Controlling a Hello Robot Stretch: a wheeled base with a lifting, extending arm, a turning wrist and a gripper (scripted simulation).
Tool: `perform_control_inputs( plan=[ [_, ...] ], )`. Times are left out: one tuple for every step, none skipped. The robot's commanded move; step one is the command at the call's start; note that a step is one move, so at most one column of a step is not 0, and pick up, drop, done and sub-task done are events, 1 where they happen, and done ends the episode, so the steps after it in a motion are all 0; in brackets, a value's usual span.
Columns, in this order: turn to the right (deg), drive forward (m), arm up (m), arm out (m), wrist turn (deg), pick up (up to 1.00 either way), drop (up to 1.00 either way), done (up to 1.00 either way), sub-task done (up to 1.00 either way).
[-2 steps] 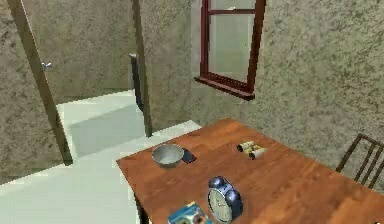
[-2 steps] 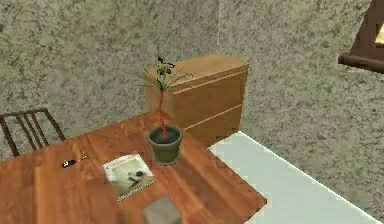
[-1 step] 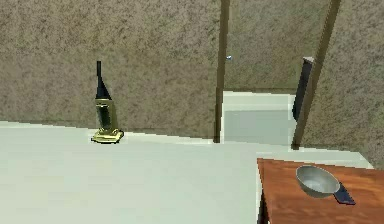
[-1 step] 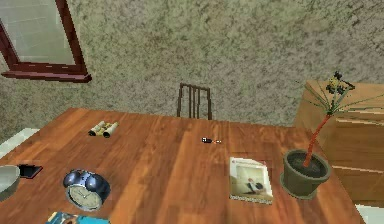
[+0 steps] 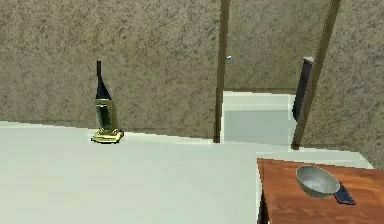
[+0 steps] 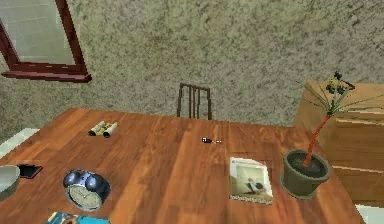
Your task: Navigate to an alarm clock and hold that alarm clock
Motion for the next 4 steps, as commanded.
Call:
perform_control_inputs(
  plan=[
    [-15.0,0.00,0.00,0.00,0.0,0.00,0.00,0.00,0.00],
    [0.0,0.30,0.00,0.00,0.0,0.00,0.00,0.00,0.00],
    [0.0,0.00,0.50,0.00,0.0,0.00,0.00,0.00,0.00],
    [0.0,0.00,0.26,0.00,0.0,0.00,0.00,0.00,0.00]
  ],
)
